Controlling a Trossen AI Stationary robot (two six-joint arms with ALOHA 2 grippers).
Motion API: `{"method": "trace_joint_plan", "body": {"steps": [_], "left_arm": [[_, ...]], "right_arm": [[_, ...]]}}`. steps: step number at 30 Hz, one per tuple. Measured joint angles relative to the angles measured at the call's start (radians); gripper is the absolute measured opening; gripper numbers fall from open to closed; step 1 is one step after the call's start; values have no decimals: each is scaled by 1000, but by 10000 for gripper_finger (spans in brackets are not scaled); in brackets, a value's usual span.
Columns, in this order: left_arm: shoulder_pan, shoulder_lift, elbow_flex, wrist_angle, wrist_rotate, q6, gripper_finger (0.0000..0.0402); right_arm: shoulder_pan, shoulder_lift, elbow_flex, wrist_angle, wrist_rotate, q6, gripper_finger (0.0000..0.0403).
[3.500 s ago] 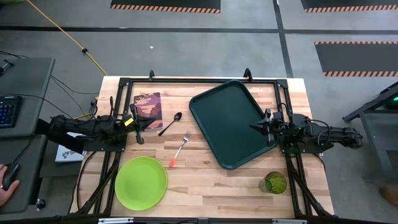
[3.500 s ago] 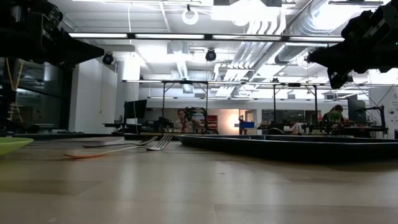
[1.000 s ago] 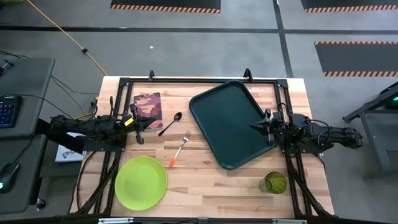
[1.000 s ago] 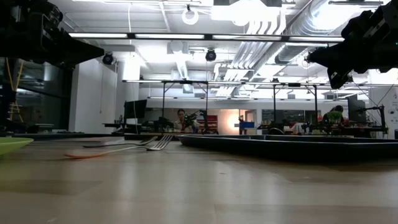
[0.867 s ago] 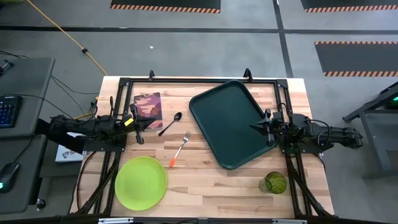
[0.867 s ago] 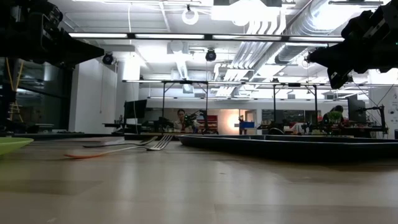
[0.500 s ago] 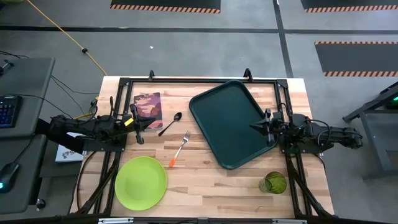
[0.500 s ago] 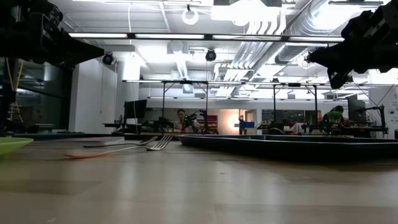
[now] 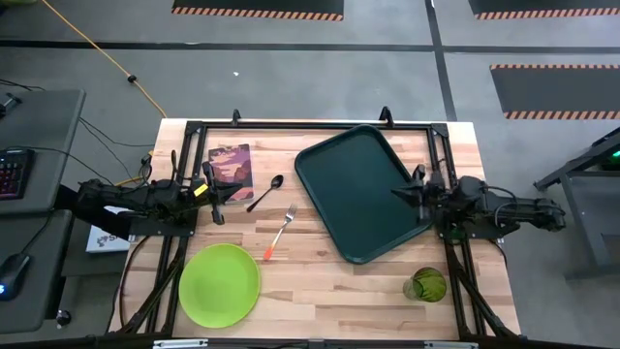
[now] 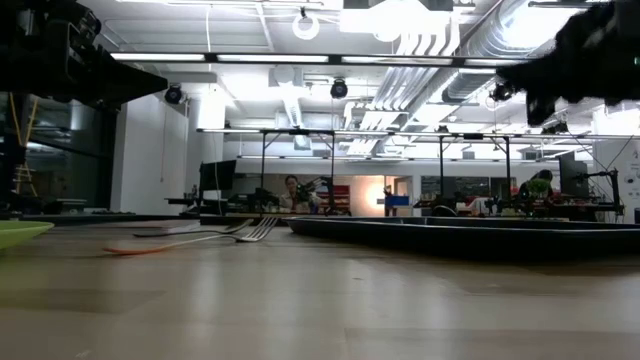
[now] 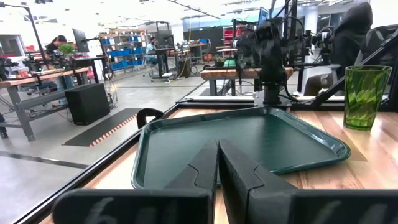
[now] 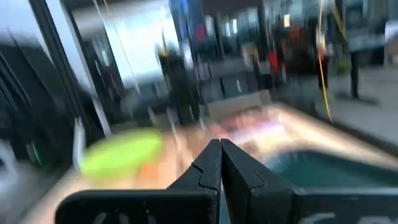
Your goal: Pick and place plate/cup/fork/spoon on tray
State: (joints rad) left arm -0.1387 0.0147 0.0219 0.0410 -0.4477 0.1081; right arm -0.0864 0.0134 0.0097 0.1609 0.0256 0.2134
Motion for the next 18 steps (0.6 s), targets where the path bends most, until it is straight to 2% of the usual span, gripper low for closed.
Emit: {"method": "trace_joint_plan", "body": {"steps": [6, 9, 14, 16, 18], "left_arm": [[0, 0, 0, 0, 0, 0, 5], [0, 0, 0, 0, 0, 0, 5], [0, 0, 0, 0, 0, 0, 5], [0, 0, 0, 0, 0, 0, 5], [0, 0, 0, 0, 0, 0, 5]], "right_arm": [[0, 2, 0, 350, 59, -14, 0], [0, 47, 17, 457, 87, 83, 1], [19, 268, 199, 343, 23, 129, 26], [37, 373, 331, 179, -8, 117, 48], [56, 469, 501, -103, -40, 103, 76]]}}
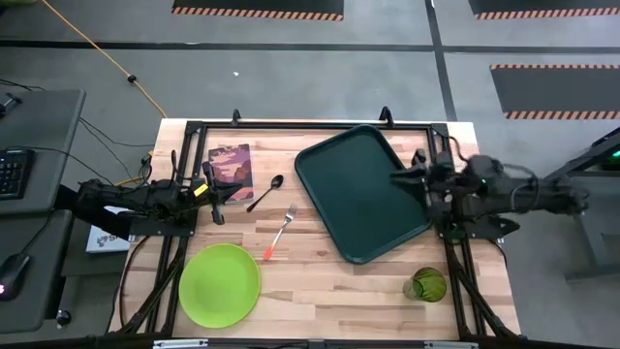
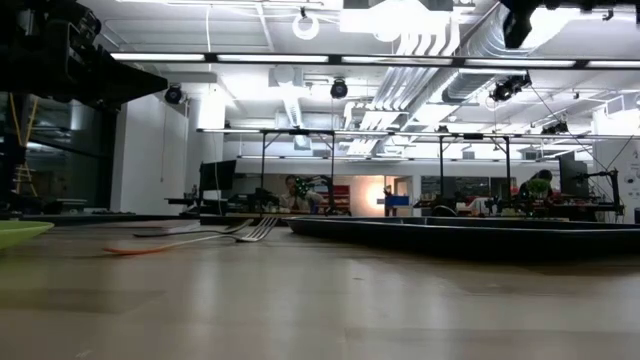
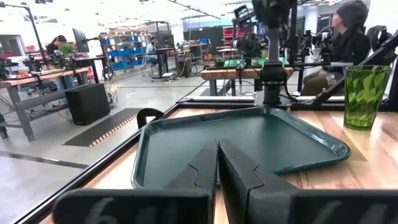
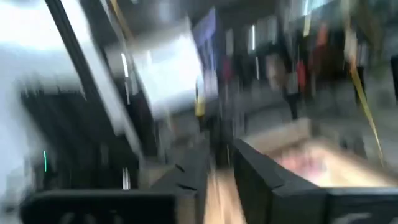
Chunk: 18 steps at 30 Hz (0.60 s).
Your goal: Pick and place plate/cup/fork/spoon on tray
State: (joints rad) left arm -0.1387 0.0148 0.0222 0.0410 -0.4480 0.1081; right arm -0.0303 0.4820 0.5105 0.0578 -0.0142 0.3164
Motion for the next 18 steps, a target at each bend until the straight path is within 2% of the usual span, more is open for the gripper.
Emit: {"method": "trace_joint_plan", "body": {"steps": [2, 5, 8, 12, 18], "left_arm": [[0, 0, 0, 0, 0, 0, 5], [0, 0, 0, 0, 0, 0, 5], [0, 0, 0, 0, 0, 0, 5], [0, 0, 0, 0, 0, 0, 5], [0, 0, 0, 0, 0, 0, 5]], "right_arm": [[25, 103, 189, -334, -24, 23, 103], [72, 269, 448, -808, -89, 158, 136], [155, 409, 614, -1137, -145, 362, 155], [320, 514, 713, -1328, -151, 621, 162], [601, 592, 737, -1355, -91, 957, 162]]}}
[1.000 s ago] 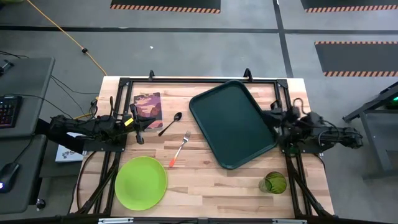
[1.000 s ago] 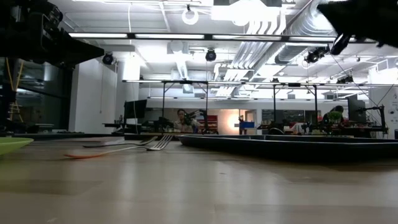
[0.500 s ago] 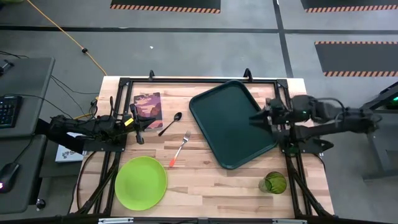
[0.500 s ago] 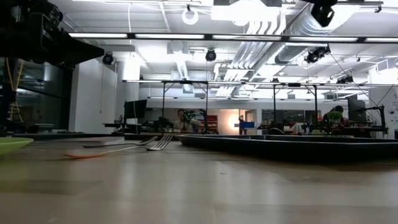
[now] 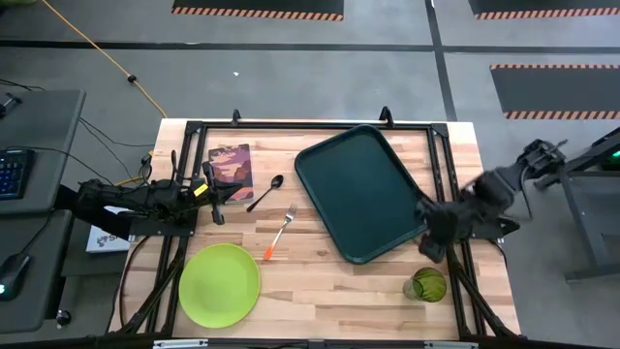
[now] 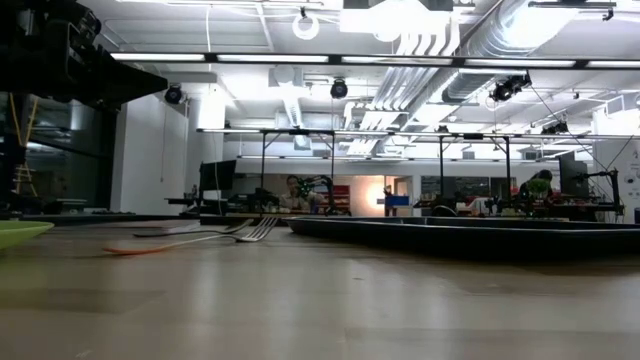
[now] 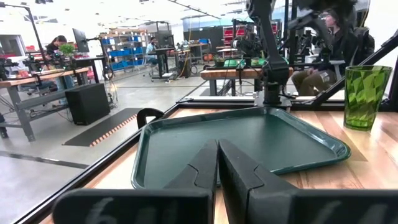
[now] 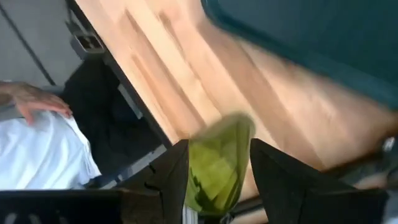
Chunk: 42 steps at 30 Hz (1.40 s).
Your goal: Pick and place plate/cup/fork/spoon on tray
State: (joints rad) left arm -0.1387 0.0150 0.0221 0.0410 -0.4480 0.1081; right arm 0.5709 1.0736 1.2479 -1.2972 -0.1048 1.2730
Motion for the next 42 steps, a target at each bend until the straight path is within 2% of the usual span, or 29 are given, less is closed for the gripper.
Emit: {"method": "trace_joint_plan", "body": {"steps": [6, 11, 18, 32, 37, 42], "left_arm": [[0, 0, 0, 0, 0, 0, 5], [0, 0, 0, 0, 0, 0, 5], [0, 0, 0, 0, 0, 0, 5], [0, 0, 0, 0, 0, 0, 5], [0, 0, 0, 0, 0, 0, 5], [0, 0, 0, 0, 0, 0, 5]], "right_arm": [[248, 94, -6, -2, 121, 231, 162], [338, 193, -6, -4, 141, 302, 162], [353, 288, -7, -35, 126, 292, 162], [352, 397, -7, -53, 113, 222, 159], [352, 424, -7, -53, 112, 184, 125], [352, 427, -7, -52, 112, 184, 54]]}}
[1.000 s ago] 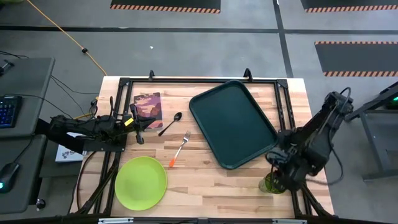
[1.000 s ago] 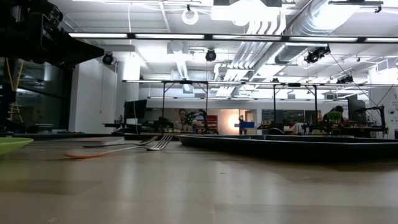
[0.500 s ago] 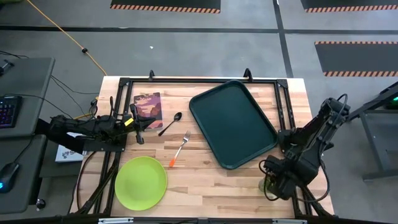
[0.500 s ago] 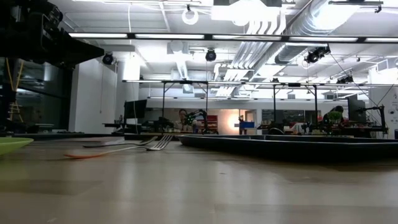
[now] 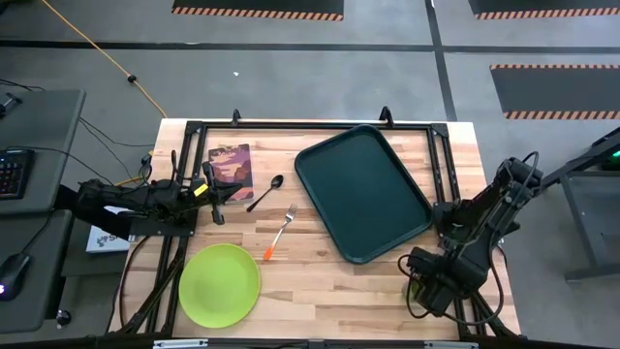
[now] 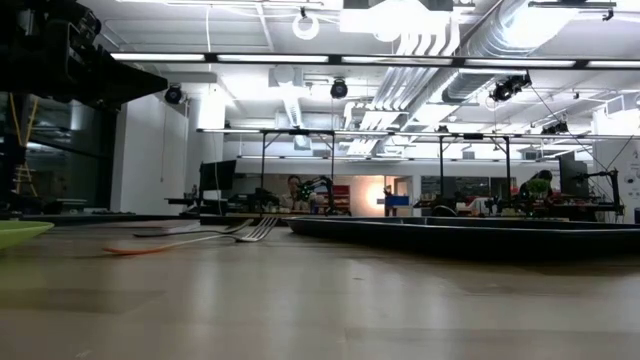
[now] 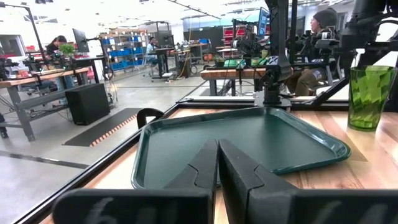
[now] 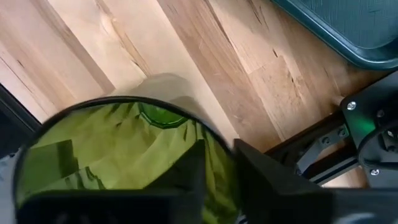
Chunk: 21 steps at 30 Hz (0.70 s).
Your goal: Pick and place plate/cup/fork/spoon on tray
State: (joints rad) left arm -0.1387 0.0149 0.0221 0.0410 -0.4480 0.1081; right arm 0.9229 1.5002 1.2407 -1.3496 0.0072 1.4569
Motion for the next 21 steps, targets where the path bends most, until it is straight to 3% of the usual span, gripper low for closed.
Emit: {"method": "trace_joint_plan", "body": {"steps": [3, 8, 13, 17, 21], "left_arm": [[0, 0, 0, 0, 0, 0, 5], [0, 0, 0, 0, 0, 0, 5], [0, 0, 0, 0, 0, 0, 5], [0, 0, 0, 0, 0, 0, 5], [0, 0, 0, 0, 0, 0, 5]], "right_arm": [[-5, -3, 1, 4, -2, -39, 11], [-66, -31, 36, -7, -2, -119, 8], [-182, -89, 179, -78, 65, -270, 4], [-332, -105, 345, -160, 188, -482, 2], [-589, -91, 466, -226, 334, -731, 2]]}}
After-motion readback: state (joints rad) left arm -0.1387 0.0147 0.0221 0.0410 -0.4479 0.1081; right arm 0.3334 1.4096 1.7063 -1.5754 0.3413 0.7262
